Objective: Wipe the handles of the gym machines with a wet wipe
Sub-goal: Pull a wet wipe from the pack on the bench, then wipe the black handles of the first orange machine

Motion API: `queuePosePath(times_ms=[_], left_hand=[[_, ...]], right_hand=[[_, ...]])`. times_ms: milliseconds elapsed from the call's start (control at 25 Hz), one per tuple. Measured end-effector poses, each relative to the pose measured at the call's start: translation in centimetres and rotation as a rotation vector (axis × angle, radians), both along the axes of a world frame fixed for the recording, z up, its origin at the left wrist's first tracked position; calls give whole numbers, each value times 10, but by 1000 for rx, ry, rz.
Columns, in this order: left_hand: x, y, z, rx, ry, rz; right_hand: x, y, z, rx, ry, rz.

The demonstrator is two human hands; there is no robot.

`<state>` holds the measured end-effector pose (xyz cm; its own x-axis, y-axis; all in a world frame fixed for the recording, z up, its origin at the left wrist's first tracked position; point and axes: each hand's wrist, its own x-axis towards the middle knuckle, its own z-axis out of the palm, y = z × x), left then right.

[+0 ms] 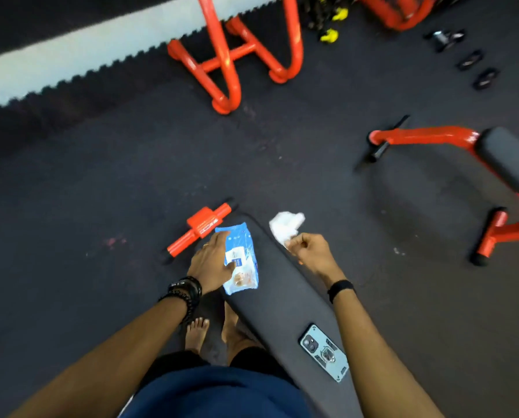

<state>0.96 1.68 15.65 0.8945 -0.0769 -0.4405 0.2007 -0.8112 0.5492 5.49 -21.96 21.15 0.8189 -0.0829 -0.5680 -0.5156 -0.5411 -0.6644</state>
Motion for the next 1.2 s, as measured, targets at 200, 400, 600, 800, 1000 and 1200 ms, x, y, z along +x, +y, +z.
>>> queuePosePath(times_ms=[200, 400, 600, 800, 1000, 1200], left_hand=[[3, -23, 51, -126, -101, -240], [-3, -63, 95, -178, -215, -424], [-35, -148, 138, -232, -304, -724], [-104, -248, 182, -302, -346, -999], [-225, -350, 229, -399, -454, -1232], [-368, -428, 264, -490, -518, -1423]], right_hand=[[-67, -5, 67, 314, -176, -398], [-136, -29, 100, 372, -371, -639], [-234, -88, 135, 555, -628, -965], [-344, -149, 154, 226, -734, -1302], [-479, -205, 178, -88, -780, -1384], [-628, -237, 215, -397, -797, -1389]])
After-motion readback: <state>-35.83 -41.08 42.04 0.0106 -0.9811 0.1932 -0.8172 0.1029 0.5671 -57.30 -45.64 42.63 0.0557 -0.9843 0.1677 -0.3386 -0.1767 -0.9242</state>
